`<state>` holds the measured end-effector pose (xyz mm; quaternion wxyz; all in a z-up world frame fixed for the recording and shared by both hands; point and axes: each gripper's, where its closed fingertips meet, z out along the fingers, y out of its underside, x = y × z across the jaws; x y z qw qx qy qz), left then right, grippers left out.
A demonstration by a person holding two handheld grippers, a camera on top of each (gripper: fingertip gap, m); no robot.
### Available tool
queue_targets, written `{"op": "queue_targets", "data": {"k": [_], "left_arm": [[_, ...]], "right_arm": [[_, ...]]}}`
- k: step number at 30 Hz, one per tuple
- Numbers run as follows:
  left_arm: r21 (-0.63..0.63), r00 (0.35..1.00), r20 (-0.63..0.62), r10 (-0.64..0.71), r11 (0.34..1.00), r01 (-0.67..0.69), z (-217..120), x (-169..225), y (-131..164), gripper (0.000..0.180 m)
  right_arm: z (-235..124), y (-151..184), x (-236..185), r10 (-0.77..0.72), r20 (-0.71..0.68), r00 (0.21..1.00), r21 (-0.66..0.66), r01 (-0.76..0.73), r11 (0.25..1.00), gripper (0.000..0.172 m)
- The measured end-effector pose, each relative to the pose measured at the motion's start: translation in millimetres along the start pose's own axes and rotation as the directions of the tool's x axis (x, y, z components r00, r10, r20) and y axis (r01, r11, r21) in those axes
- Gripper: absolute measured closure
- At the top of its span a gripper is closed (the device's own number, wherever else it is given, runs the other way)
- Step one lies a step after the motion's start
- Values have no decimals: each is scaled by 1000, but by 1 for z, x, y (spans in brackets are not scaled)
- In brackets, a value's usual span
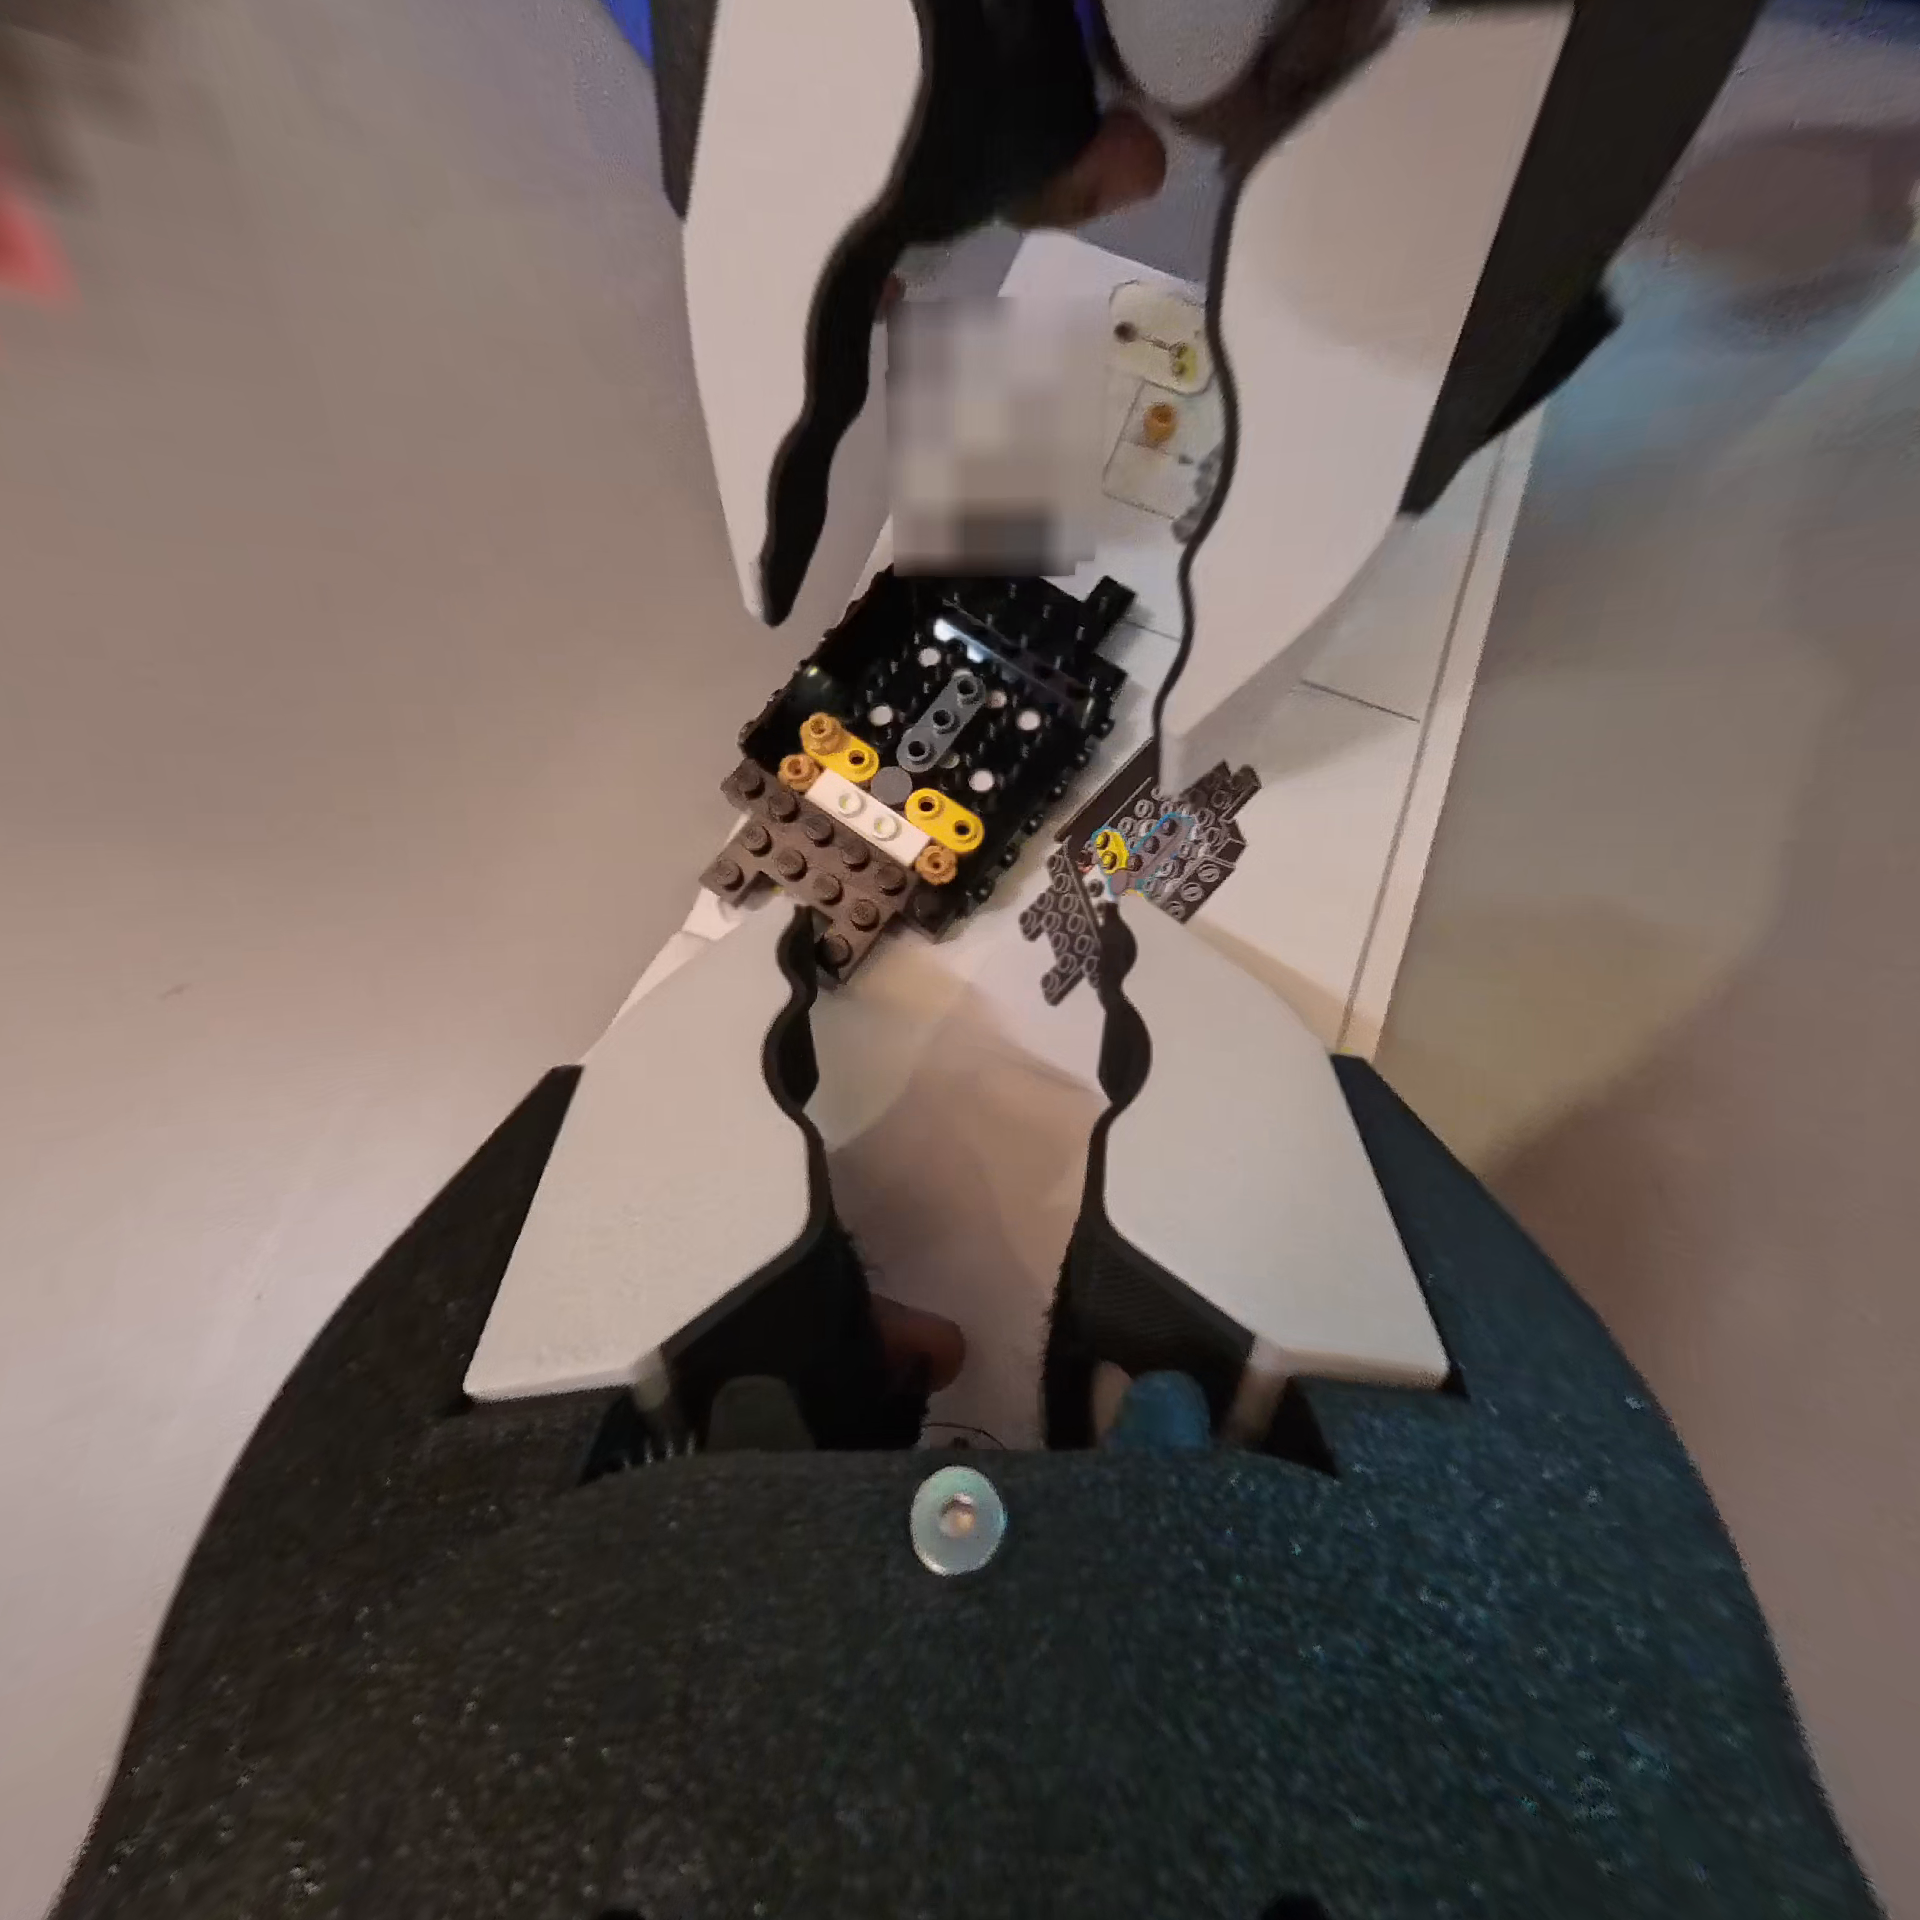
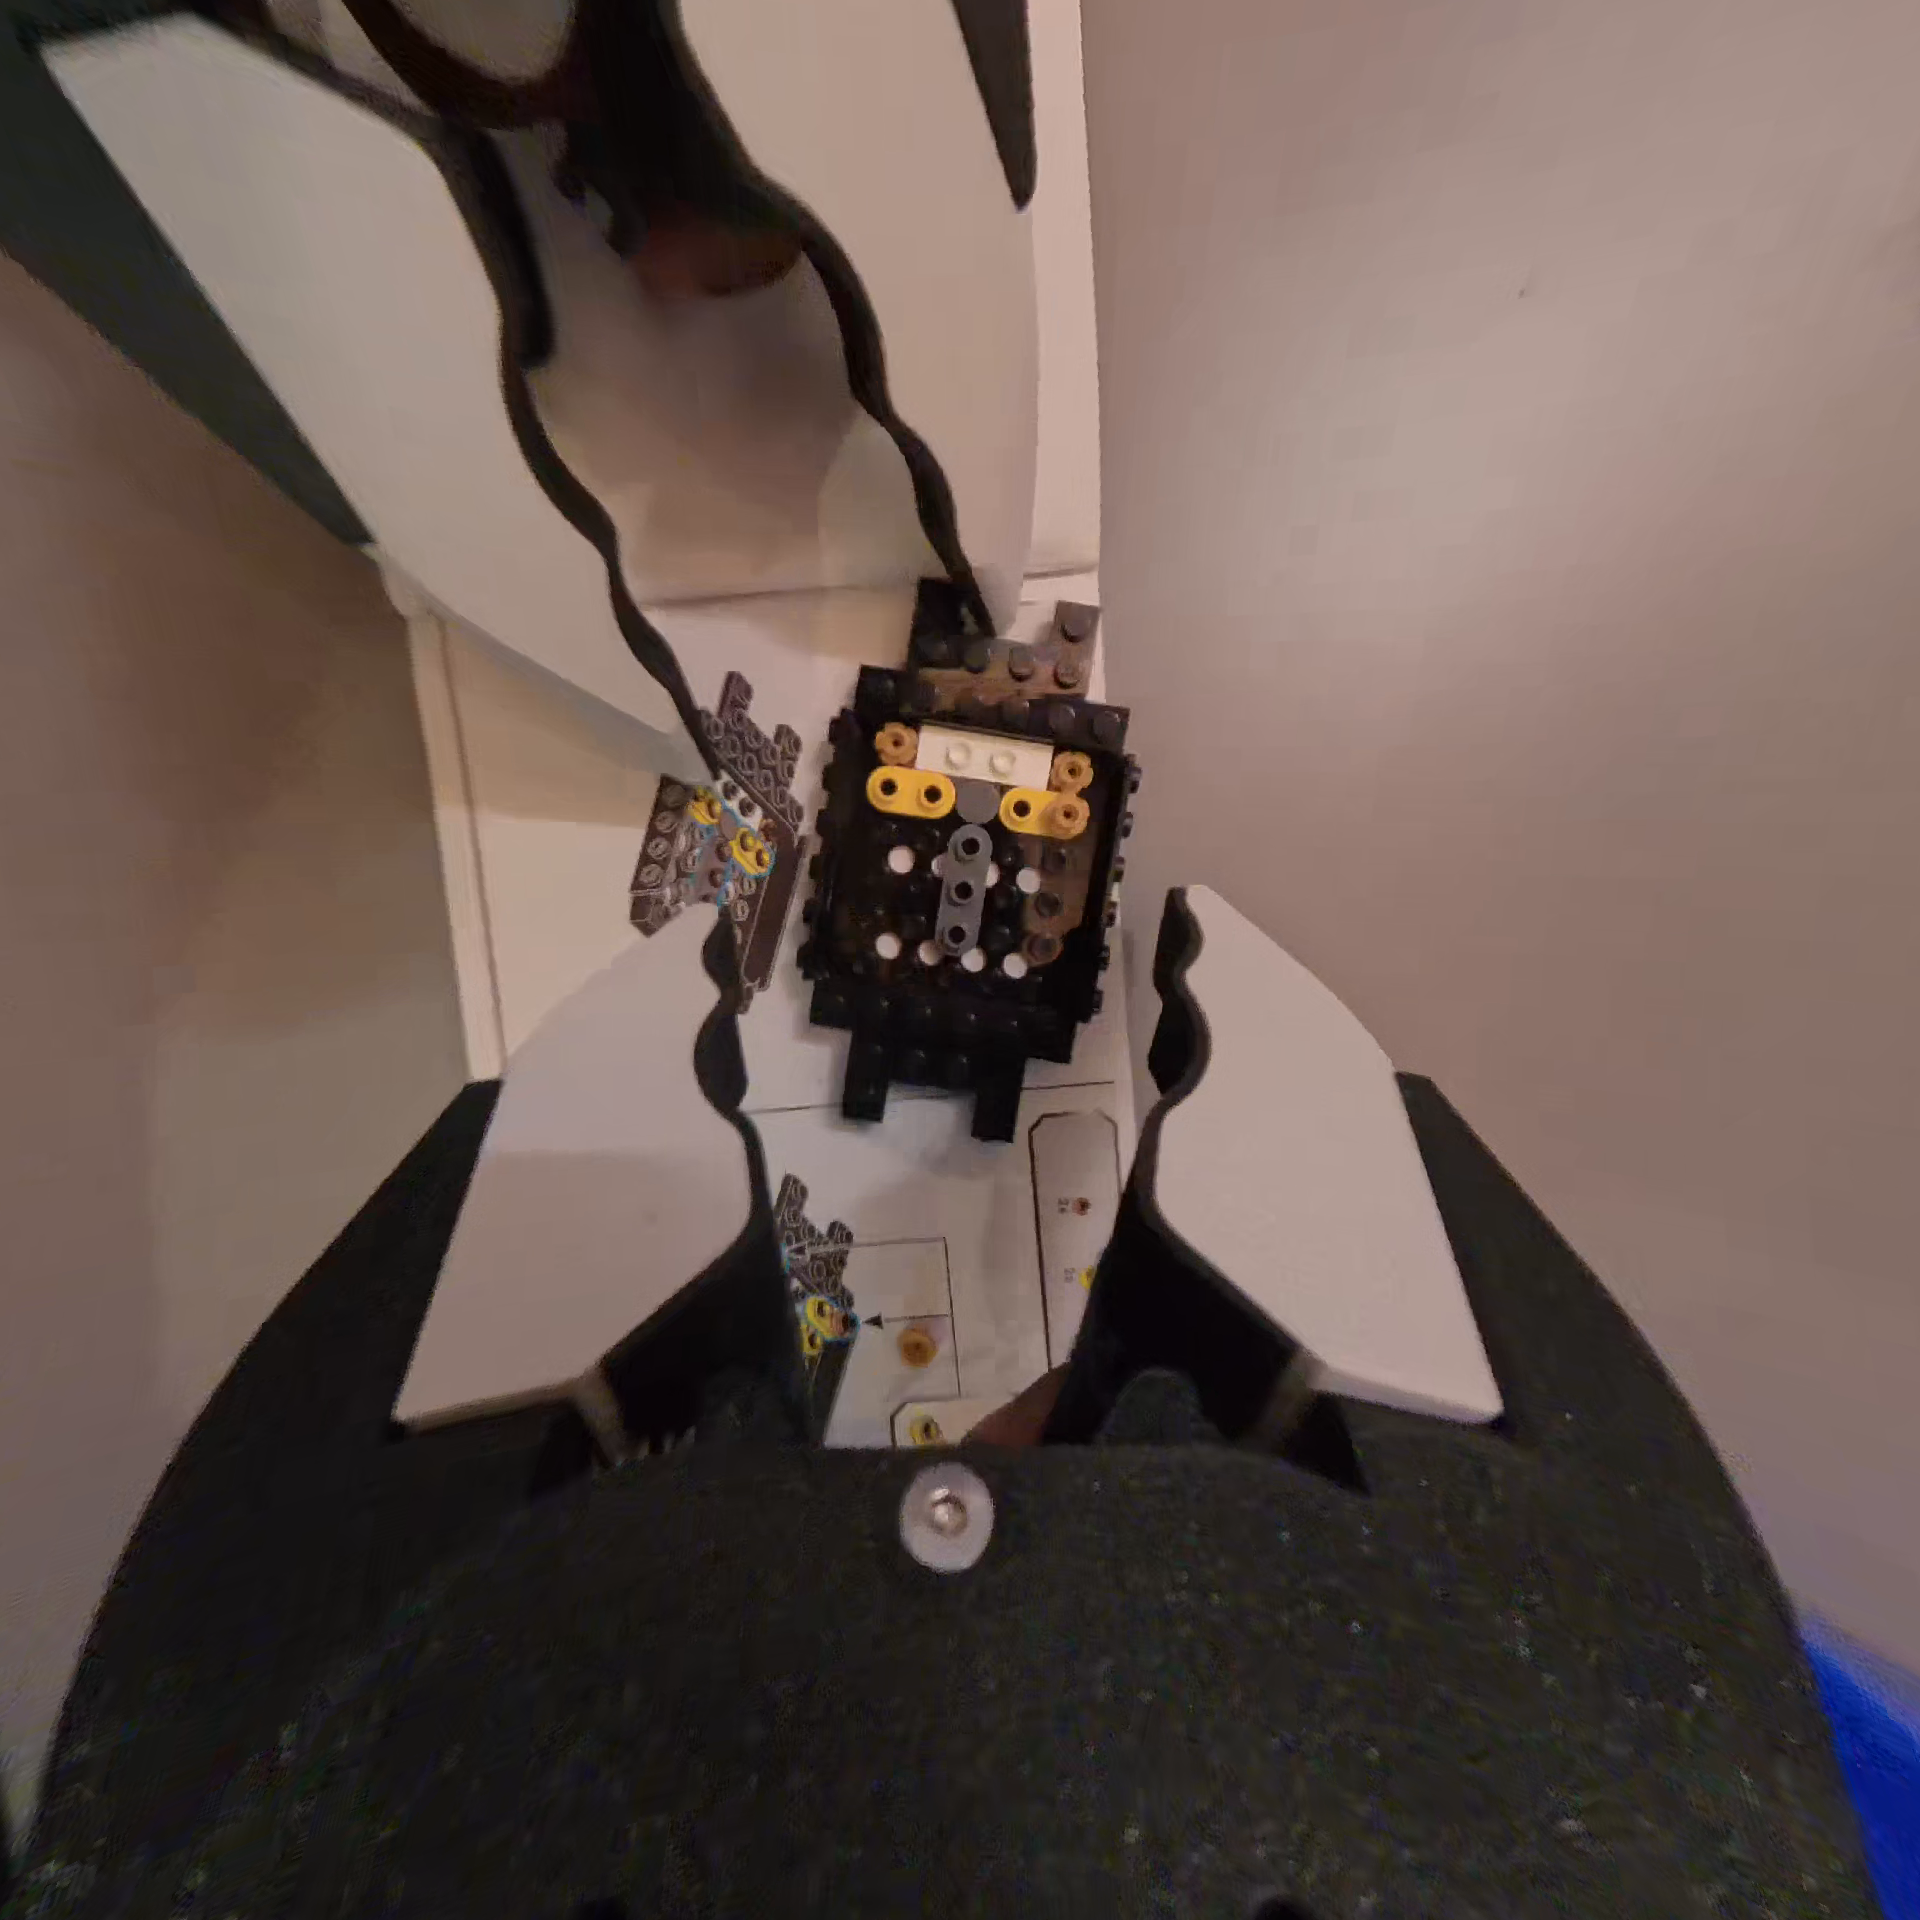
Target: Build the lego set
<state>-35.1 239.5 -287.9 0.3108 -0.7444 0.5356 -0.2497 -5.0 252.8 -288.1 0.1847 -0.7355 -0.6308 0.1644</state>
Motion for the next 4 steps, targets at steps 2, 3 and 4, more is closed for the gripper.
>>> {"op": "queue_targets", "data": {"k": [2, 3, 4], "left_arm": [[6, 1000, -20, 3, 1000, -3, 0, 4, -2, 132], [9, 999, -36, 5, 1000, -5, 0, 6, -2, 134], [6, 999, -50, 7, 1000, -7, -1, 9, -2, 135]], "right_arm": [[5, 1, -2, -10, -48, 999, 23, 11, 1000, 103], [5, 0, -3, -4, -48, 999, 39, 6, 999, 111], [5, 1, -5, -21, -53, 998, 49, 23, 999, 114]]}}
